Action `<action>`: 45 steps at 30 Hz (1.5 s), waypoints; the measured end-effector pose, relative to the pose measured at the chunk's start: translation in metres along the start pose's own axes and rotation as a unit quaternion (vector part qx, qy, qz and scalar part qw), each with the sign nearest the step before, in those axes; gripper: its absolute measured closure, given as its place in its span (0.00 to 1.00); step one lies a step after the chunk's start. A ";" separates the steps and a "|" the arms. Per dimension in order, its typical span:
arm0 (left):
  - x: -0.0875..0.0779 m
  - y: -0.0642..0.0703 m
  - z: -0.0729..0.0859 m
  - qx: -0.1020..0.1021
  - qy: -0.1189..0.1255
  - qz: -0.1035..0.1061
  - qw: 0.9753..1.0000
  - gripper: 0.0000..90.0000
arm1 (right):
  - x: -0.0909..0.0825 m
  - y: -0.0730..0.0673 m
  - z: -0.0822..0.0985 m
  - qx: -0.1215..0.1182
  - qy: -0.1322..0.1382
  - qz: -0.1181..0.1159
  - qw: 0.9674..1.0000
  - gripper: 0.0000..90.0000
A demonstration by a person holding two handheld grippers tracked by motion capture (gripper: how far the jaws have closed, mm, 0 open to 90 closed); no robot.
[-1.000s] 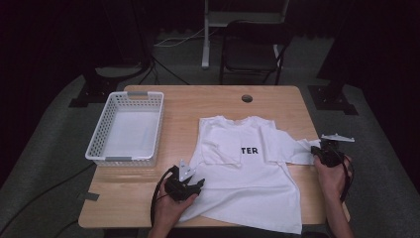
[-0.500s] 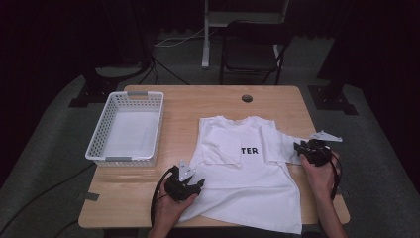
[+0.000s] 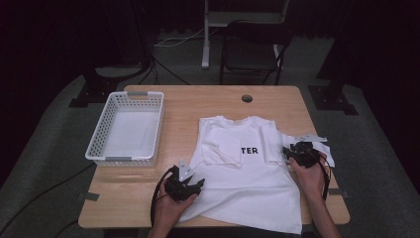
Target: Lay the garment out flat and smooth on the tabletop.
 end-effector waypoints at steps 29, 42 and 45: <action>0.000 0.000 0.000 0.000 0.000 0.000 1.000 0.51 | -0.008 0.021 0.010 0.015 -0.005 0.041 0.999 0.98; 0.000 0.000 0.000 0.000 0.000 0.000 1.000 0.51 | -0.017 0.042 0.020 0.037 -0.009 0.065 0.997 0.98; 0.000 0.000 0.000 0.000 0.000 0.000 1.000 0.51 | -0.019 0.048 0.023 0.043 -0.011 0.071 0.996 0.98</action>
Point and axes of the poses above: each handheld gripper's, and its own axes: x roughly forward along the jaws, z roughly out of its underside, y roughly to its right, the point moved 6 cm from there along x, roughly forward along the jaws, and after that the axes turned 6 degrees about z, right-handed, at the moved point
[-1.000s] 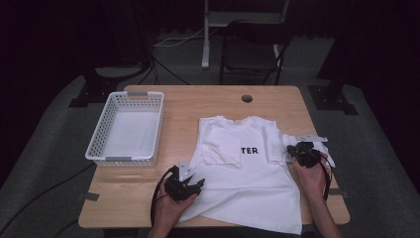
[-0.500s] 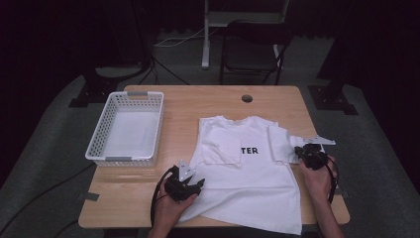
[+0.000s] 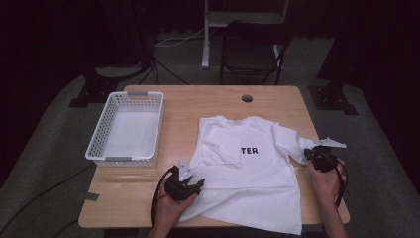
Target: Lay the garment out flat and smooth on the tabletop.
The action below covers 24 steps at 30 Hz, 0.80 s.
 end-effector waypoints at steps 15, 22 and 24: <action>0.000 0.000 0.000 0.000 0.000 0.000 1.000 0.51 | -0.009 0.025 0.007 0.047 0.003 0.022 0.999 0.97; 0.000 0.000 0.000 0.000 0.000 0.000 1.000 0.51 | -0.023 0.015 -0.001 0.041 0.035 0.014 0.998 0.81; 0.000 0.000 0.000 -0.001 0.000 -0.001 1.000 0.51 | -0.029 0.003 -0.009 0.025 0.051 -0.005 0.998 0.77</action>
Point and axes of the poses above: each handheld gripper's, and its own axes: x roughly forward along the jaws, z roughly out of its underside, y roughly to its right, the point moved 6 cm from there along x, roughly forward along the jaws, and after that the axes turned 6 degrees about z, right-handed, at the moved point
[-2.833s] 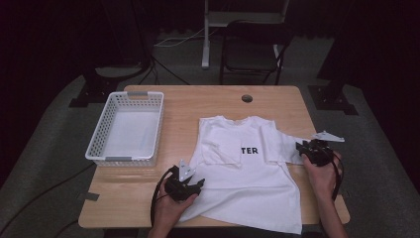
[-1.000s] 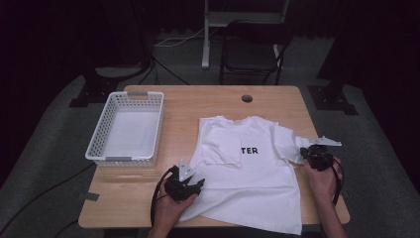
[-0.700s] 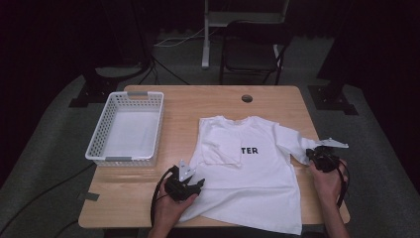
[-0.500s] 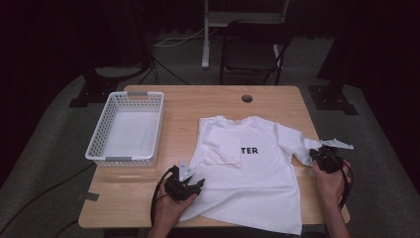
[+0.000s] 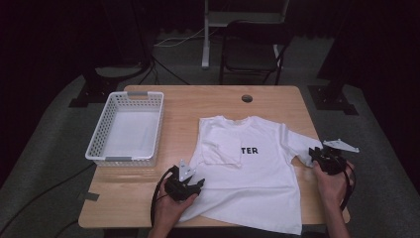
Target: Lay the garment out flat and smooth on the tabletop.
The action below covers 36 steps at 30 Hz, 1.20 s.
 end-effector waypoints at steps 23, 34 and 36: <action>0.006 -0.001 -0.005 -0.002 -0.001 -0.001 1.000 0.48 | 0.013 -0.068 0.015 -0.093 -0.038 -0.056 0.993 0.67; 0.011 0.002 -0.008 0.000 -0.002 0.001 1.000 0.48 | 0.016 -0.050 0.017 -0.062 -0.038 -0.055 0.996 0.64; 0.011 0.004 -0.009 0.003 -0.003 0.002 1.000 0.48 | 0.016 -0.047 0.017 -0.059 -0.036 -0.055 0.996 0.64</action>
Point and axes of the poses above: each handheld gripper's, and its own axes: x roughly forward along the jaws, z roughly out of its underside, y roughly to its right, the point moved 6 cm from there along x, roughly forward along the jaws, and after that the axes turned 6 degrees about z, right-handed, at the moved point
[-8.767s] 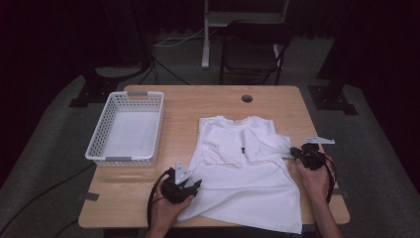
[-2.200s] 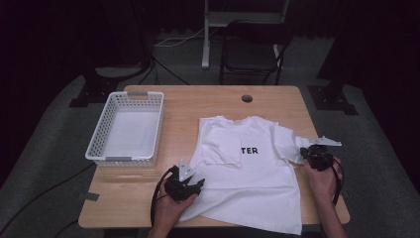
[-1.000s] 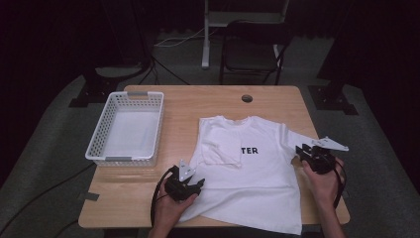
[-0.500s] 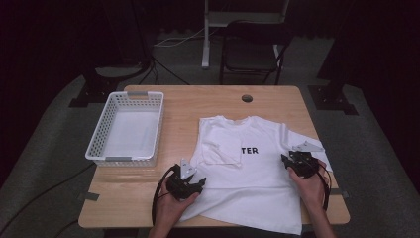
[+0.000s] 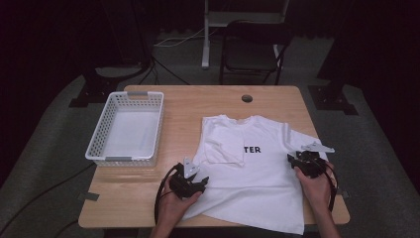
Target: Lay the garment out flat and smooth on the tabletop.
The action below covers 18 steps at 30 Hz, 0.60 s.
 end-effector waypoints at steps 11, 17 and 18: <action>0.004 0.003 -0.005 0.002 -0.002 -0.003 1.000 0.56 | 0.001 0.007 0.001 0.005 0.001 0.004 1.000 0.65; 0.006 -0.001 -0.015 0.016 -0.002 -0.011 1.000 0.63 | 0.001 0.007 0.002 0.009 0.004 0.004 1.000 0.65; 0.007 -0.001 -0.018 0.019 0.000 -0.011 1.000 0.63 | 0.001 0.007 0.002 0.009 0.005 0.004 1.000 0.65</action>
Point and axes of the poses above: each handheld gripper's, and its own axes: x roughly forward along the jaws, z roughly out of its underside, y roughly to its right, the point moved 6 cm from there along x, roughly forward along the jaws, and after that the axes turned 6 degrees about z, right-handed, at the moved point
